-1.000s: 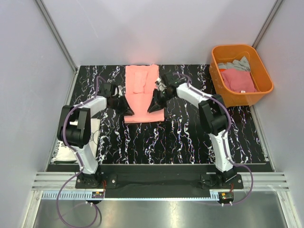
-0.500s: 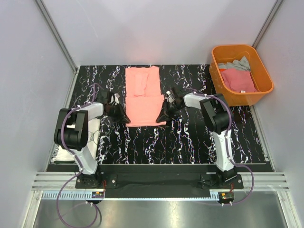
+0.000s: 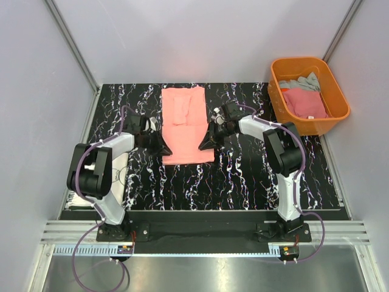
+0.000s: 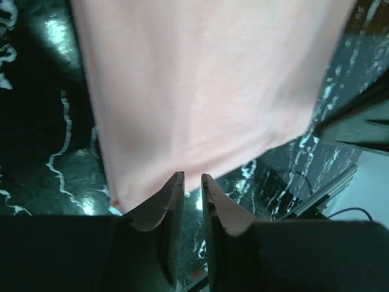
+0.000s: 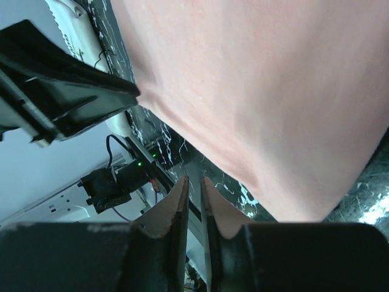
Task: Fold and stack the t-shirts
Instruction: Fold the tshirt
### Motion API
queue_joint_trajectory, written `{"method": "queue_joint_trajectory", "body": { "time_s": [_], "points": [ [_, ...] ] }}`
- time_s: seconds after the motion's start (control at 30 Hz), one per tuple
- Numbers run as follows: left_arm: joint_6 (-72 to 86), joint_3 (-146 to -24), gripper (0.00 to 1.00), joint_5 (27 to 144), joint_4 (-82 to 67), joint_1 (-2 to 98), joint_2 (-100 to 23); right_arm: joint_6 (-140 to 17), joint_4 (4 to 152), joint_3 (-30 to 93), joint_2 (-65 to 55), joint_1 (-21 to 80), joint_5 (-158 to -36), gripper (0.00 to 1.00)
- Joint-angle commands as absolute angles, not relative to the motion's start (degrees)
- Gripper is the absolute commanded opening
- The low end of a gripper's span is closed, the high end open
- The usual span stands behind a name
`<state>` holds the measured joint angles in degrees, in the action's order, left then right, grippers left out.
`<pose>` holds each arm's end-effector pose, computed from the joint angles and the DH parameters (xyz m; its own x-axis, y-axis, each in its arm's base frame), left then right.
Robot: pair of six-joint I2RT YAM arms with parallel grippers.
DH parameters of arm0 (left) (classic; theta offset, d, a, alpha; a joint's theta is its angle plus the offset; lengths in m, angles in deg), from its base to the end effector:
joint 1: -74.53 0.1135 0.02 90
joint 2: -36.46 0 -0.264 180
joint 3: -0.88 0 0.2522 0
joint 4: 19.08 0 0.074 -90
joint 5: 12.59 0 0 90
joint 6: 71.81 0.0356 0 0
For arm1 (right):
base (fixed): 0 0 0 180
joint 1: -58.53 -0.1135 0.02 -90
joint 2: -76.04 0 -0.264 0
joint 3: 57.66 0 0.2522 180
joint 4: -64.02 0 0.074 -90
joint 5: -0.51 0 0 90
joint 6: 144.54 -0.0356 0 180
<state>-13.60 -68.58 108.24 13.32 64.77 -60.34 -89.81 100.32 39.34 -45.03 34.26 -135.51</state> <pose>0.3201 -0.0736 0.1695 -0.9343 -0.2983 -0.1951 -0.1084 0.7592 -0.6417 0.3863 0.2023 0.1510 -0.9990 -0.0106 -0.0425 -0.0403 0.6038 0.7962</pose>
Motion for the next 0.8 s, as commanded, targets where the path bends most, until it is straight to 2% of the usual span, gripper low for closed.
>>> {"method": "queue_joint_trajectory", "body": {
  "time_s": [0.0,0.1,0.27,0.4,0.5,0.6,0.63,0.7,0.77],
  "points": [
    [-16.0,-63.35,0.22,109.84,7.26,66.88,-63.65,-89.26,98.35,38.11,-46.82,34.36,-135.54,0.2],
    [-13.72,-59.66,0.21,108.79,7.77,67.76,-64.0,-87.94,97.03,32.68,-45.78,35.06,-135.02,0.2],
    [-9.85,-54.28,0.22,106.16,10.5,67.94,-56.99,-86.71,94.66,21.95,-40.16,35.68,-134.14,0.2],
    [-8.44,-54.97,0.27,107.64,14.88,67.94,-49.25,-87.23,94.21,18.77,-34.9,35.86,-134.4,0.21],
    [-8.18,-59.18,0.4,107.74,17.17,67.85,-46.43,-88.11,94.3,19.72,-31.81,36.29,-134.14,0.24],
    [-7.12,-64.36,0.5,106.25,17.71,68.03,-49.74,-88.9,94.48,23.66,-32.32,37.26,-133.26,0.39],
    [-7.03,-65.69,0.51,106.07,17.71,68.37,-51.24,-88.64,94.74,24.99,-32.93,37.7,-133.17,0.46],
    [-7.29,-69.46,0.49,107.29,17.36,68.9,-55.71,-88.29,96.05,29.82,-35.65,39.1,-133.08,0.47],
    [-8.78,-71.41,0.41,108.96,15.18,69.34,-57.66,-88.55,96.32,34.55,-38.46,39.98,-132.99,0.46]
  ]
}}
